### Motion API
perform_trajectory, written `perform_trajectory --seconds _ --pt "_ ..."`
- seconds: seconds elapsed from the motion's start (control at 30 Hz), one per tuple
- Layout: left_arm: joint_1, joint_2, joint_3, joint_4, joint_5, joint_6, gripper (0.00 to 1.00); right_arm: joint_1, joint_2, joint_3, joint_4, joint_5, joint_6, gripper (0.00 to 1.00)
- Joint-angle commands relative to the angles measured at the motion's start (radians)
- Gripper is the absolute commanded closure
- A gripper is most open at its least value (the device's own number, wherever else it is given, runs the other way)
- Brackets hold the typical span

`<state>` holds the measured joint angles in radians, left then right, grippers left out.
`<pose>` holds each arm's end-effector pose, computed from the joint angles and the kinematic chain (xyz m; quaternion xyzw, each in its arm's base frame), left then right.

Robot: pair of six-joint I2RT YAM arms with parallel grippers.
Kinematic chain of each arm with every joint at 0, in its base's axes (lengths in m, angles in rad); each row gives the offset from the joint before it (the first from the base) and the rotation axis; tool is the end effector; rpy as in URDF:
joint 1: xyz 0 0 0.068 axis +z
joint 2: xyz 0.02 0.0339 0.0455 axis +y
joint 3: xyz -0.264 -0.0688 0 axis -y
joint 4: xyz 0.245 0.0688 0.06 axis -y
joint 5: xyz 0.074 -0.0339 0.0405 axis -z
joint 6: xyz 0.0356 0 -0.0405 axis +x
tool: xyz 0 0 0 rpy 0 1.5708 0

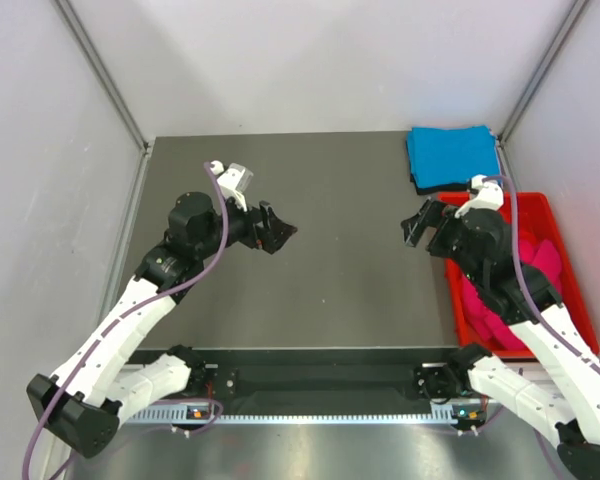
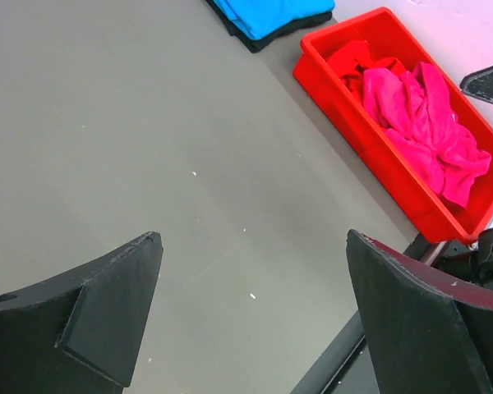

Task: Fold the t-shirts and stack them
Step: Grab the tshirt from the pile

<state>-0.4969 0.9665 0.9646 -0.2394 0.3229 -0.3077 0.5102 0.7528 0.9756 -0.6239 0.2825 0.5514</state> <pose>0.1878 -0.1147 0.3645 0.1721 0.7640 -0.3548 0.5107 0.1380 0.0659 0.3644 0.0947 0.8237 0.1755 0.5308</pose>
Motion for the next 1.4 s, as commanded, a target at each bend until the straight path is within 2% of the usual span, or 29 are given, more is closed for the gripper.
perform_trajectory --seconds 0.0,0.07,0.17,0.2,0.23,0.3,0.4,0.47,0.5,0.6,0.8,0.97,1.07,1.1,1.2,1.23,1.3,1.33,1.37 --pt "0.000 -0.031 -0.004 0.040 -0.016 0.022 0.02 0.002 -0.007 0.025 -0.007 0.076 0.004 0.00" --pt "0.000 -0.026 -0.007 0.040 -0.010 0.024 0.02 0.001 0.009 0.031 -0.022 0.136 0.005 0.00" --pt "0.000 -0.026 -0.020 0.040 -0.036 0.032 0.03 -0.030 0.116 0.073 -0.100 0.320 0.036 0.00" --pt "0.000 -0.028 -0.023 0.040 -0.047 0.035 0.03 -0.074 0.144 0.096 -0.143 0.401 0.051 0.00" --pt "0.000 -0.028 -0.024 0.034 -0.054 0.035 0.03 -0.106 0.167 0.104 -0.154 0.420 0.059 0.00" --pt "0.000 -0.028 -0.023 0.028 -0.071 0.036 0.03 -0.186 0.219 0.113 -0.160 0.420 0.059 0.00" --pt "0.000 -0.028 -0.023 0.026 -0.080 0.038 0.03 -0.390 0.266 0.098 -0.155 0.408 0.090 0.01" --pt "0.000 -0.032 -0.032 0.029 -0.082 0.035 0.03 -0.468 0.301 0.066 -0.154 0.426 0.168 0.05" --pt "0.000 -0.032 -0.036 0.038 -0.081 0.032 0.03 -0.561 0.315 0.036 -0.152 0.402 0.177 0.07" --pt "0.000 -0.032 -0.041 0.038 -0.071 0.027 0.03 -0.703 0.394 -0.008 -0.148 0.351 0.226 0.12" --pt "0.000 -0.028 -0.044 0.038 -0.061 0.019 0.03 -0.889 0.529 -0.074 -0.066 0.360 0.289 0.15" --pt "0.000 -0.012 -0.046 0.037 -0.059 0.015 0.03 -0.941 0.657 -0.097 -0.001 0.350 0.308 0.16" --pt "0.000 -0.003 -0.041 0.034 -0.067 0.012 0.04 -0.952 0.686 -0.120 0.039 0.334 0.291 0.30" --pt "0.000 -0.003 -0.040 0.031 -0.070 0.010 0.04 -0.955 0.683 -0.127 0.049 0.343 0.285 0.51" --pt "0.000 -0.006 -0.044 0.029 -0.077 0.009 0.04 -0.955 0.631 -0.094 0.036 0.360 0.237 0.93" --pt "0.000 -0.008 -0.047 0.031 -0.079 0.009 0.04 -0.954 0.605 -0.081 0.038 0.350 0.216 1.00" --pt "0.000 -0.008 -0.056 0.038 -0.073 0.013 0.06 -0.938 0.507 -0.028 0.035 0.285 0.147 1.00" --pt "0.000 -0.005 -0.058 0.038 -0.065 0.013 0.07 -0.891 0.397 0.038 0.074 0.159 0.063 1.00" --pt "0.000 -0.005 -0.058 0.038 -0.067 0.010 0.07 -0.872 0.335 0.057 0.145 0.099 0.009 1.00"
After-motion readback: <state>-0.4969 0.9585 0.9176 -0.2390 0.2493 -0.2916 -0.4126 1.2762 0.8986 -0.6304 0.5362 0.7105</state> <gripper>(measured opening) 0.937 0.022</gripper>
